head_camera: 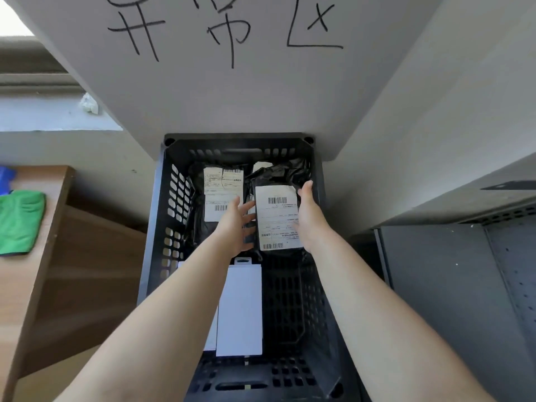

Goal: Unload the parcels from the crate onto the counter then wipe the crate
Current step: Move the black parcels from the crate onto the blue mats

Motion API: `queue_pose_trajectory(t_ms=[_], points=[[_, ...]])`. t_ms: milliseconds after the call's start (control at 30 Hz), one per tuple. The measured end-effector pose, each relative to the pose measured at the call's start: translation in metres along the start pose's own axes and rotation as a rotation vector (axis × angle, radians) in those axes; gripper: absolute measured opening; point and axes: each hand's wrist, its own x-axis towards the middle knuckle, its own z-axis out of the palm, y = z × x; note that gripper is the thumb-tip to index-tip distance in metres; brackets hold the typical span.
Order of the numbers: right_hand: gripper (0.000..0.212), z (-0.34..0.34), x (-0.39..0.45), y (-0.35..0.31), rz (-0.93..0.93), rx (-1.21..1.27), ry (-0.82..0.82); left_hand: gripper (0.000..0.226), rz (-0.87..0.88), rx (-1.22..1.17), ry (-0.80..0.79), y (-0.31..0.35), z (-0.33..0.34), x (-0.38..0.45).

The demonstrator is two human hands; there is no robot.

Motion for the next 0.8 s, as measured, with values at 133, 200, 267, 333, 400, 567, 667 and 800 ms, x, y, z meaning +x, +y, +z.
queue_pose_trajectory(t_ms=[133,200,267,333,400,567,667,800], points=[[0.071,-0.002,0.004,-0.001,-0.014,-0.03,0.006,0.057,0.009,-0.02,0.015,-0.001,-0.008,0.004],[0.072,-0.002,0.003,-0.001,-0.027,-0.09,0.012,0.056,0.029,0.007,0.057,-0.002,-0.014,0.008],[0.076,-0.001,0.006,0.001,-0.025,-0.121,0.019,0.056,0.047,0.018,0.101,-0.005,-0.021,0.01],[0.077,0.0,0.011,0.006,-0.021,-0.103,0.02,0.057,0.052,-0.032,0.104,-0.01,-0.03,0.014],[0.075,0.0,0.014,0.011,-0.033,-0.065,0.011,0.058,0.047,-0.1,0.1,-0.016,-0.038,0.014],[0.069,0.008,0.014,0.017,-0.132,-0.047,-0.015,0.058,0.099,-0.163,0.085,-0.014,-0.05,0.004],[0.066,0.016,0.009,0.011,-0.168,0.006,-0.043,0.059,0.12,-0.164,0.123,-0.004,-0.055,-0.01],[0.07,0.026,-0.002,-0.011,-0.211,0.096,-0.121,0.061,0.22,-0.158,0.118,0.02,-0.062,-0.043]])
